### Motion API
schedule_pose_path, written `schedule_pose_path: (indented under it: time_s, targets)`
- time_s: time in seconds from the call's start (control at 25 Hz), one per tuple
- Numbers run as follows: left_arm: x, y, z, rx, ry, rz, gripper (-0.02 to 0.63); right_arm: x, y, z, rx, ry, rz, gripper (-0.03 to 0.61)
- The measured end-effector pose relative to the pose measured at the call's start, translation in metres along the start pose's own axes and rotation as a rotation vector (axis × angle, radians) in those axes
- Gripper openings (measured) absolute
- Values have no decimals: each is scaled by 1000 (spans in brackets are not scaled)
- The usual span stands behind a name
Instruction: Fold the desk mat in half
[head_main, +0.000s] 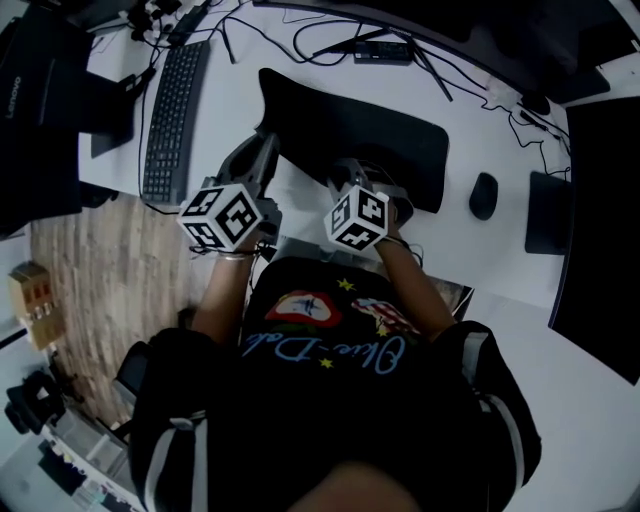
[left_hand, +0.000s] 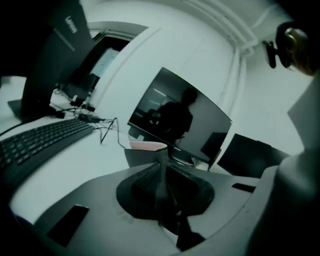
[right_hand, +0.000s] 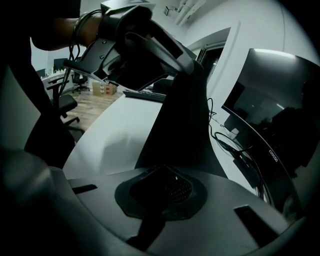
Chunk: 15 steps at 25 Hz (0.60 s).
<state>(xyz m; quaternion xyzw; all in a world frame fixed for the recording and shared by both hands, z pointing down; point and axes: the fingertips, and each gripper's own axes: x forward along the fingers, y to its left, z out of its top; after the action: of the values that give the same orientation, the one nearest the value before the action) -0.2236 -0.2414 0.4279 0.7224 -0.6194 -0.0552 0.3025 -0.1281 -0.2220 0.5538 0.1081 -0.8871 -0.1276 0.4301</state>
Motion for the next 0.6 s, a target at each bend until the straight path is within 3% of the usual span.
schedule_pose_path:
  time_s: [0.08,0.2,0.44,0.6]
  targets:
    - [5,-21,6,91,7,-46,37,-4,-2,1,24,-11,-2,0]
    - [11,-45,12,154,0,-106,37,-15,-8,4,108,-60,-5,2]
    - [21,-79,8,245,26,-173,37,-62,-40,-2,482,-239,-70,2]
    - [30,-104,1,267,45,-243,37,-97,-59,-34,596,-248,-176,2]
